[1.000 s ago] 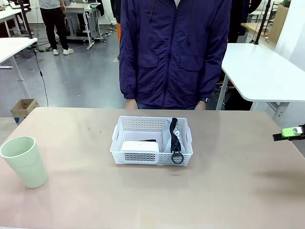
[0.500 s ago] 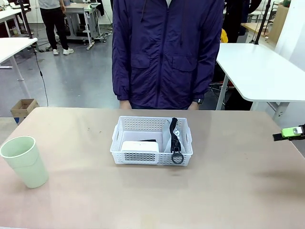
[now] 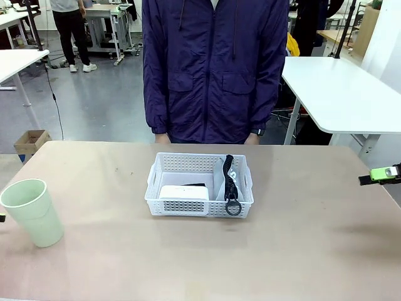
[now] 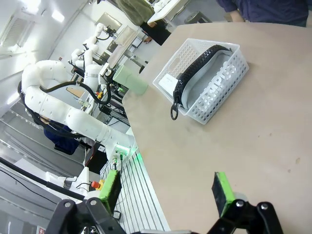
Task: Efficiently arrange items inside the basket to fit them all.
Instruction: Pick up the Reusable plastic cup and place it inside the Organizing basket.
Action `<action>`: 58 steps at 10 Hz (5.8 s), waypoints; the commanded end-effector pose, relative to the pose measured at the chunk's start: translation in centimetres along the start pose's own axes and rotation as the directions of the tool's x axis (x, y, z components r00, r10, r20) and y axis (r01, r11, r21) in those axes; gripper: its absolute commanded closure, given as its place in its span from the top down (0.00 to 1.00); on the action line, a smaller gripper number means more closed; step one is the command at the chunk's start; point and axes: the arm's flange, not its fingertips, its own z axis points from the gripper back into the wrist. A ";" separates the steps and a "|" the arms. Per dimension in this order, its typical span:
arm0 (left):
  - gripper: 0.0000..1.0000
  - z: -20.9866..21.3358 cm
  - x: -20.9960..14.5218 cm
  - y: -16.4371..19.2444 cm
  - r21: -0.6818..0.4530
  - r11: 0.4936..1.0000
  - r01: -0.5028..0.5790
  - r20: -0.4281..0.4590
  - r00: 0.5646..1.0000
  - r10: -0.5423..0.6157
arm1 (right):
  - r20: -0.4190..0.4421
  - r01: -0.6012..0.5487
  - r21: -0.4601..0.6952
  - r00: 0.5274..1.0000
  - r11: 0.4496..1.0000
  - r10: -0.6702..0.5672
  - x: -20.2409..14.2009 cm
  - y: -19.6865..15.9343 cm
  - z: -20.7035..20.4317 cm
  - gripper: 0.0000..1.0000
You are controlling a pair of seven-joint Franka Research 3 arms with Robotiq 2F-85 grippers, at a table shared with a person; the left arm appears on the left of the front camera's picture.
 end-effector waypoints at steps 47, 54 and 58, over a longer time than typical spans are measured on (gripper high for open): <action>0.00 -3.5 24.7 -9.8 0.184 0.982 0.049 0.420 0.899 -0.124 | 0.018 -0.001 0.008 1.000 1.000 0.001 0.1 0.3 -0.1 1.00; 0.30 4.0 26.9 -2.3 0.156 0.988 0.019 0.379 0.922 -0.077 | 0.018 -0.001 0.008 1.000 1.000 0.001 0.1 0.3 -0.1 1.00; 0.88 -0.4 29.4 -3.6 0.181 0.978 0.101 0.172 0.976 -0.133 | 0.018 -0.001 0.008 1.000 1.000 0.001 0.1 0.3 -0.1 1.00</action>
